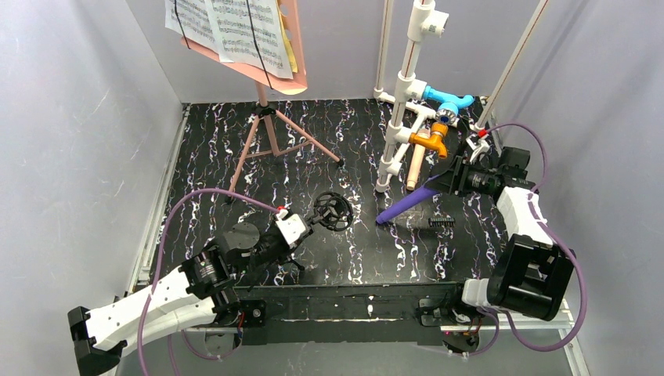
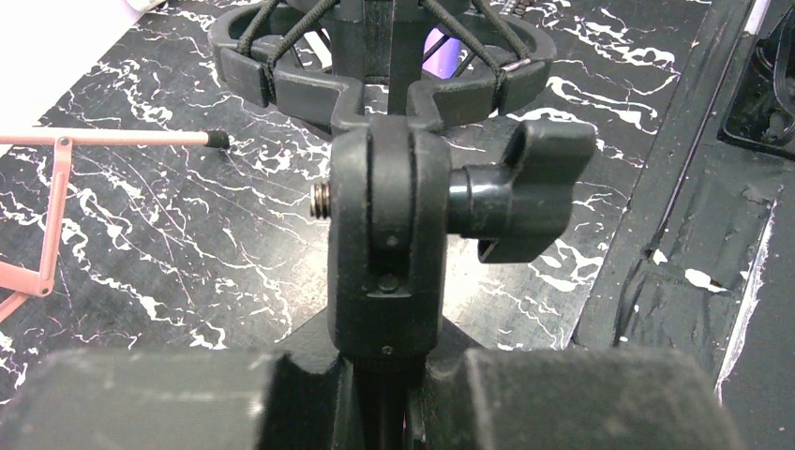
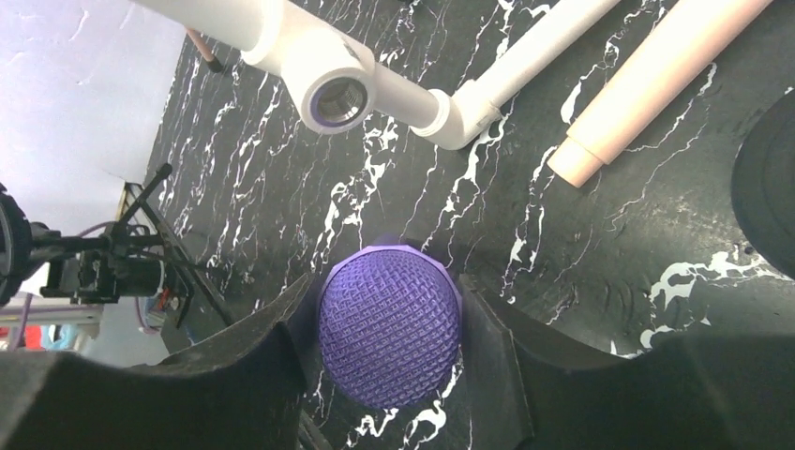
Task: Pack up the instrument practice props
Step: Place the microphone at the center of the board.
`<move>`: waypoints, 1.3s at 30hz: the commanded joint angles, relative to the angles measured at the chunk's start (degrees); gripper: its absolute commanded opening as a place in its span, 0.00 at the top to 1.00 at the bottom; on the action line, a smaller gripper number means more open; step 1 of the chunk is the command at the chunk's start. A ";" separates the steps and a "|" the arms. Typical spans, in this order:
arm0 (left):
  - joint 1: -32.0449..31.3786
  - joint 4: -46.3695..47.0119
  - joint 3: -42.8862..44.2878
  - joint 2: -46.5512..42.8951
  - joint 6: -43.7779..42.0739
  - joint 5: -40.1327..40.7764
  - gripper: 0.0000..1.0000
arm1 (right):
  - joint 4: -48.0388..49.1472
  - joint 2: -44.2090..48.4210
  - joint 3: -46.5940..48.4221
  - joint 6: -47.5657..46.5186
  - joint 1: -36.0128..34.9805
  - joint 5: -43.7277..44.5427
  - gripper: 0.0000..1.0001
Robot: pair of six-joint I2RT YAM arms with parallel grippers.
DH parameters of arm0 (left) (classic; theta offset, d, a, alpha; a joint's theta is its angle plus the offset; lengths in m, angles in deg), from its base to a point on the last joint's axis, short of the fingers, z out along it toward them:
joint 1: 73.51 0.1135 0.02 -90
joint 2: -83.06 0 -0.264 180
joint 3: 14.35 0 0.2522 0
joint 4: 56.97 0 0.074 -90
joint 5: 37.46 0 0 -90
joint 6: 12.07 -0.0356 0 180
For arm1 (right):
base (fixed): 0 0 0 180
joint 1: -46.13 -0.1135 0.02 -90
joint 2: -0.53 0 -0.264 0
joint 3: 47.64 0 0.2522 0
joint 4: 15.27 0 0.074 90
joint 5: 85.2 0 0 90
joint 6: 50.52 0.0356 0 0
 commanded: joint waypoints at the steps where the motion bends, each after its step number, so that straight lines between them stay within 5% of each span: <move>1: 0.22 1.05 2.84 -1.44 -0.42 1.00 1.00 | 6.78 -1.67 -1.41 3.95 -2.60 12.71 0.84; 10: 0.22 1.26 3.61 0.06 0.63 0.43 1.00 | 16.22 -5.64 0.86 12.71 -3.19 19.77 0.81; 19: 0.22 0.66 3.56 -0.51 1.25 0.77 1.00 | 17.37 -4.11 -1.80 11.05 -3.48 28.31 0.79; 29: 0.16 1.33 3.55 0.31 1.58 0.53 1.00 | 19.09 -1.05 -6.77 11.11 -3.47 36.01 0.63; 35: 0.22 1.23 3.33 0.20 2.00 0.33 1.00 | 20.07 -1.19 -7.81 10.93 -3.51 35.82 0.63; 39: 0.20 1.14 3.36 -0.06 1.98 0.45 1.00 | 20.50 -0.98 -8.29 11.19 -3.51 34.57 0.53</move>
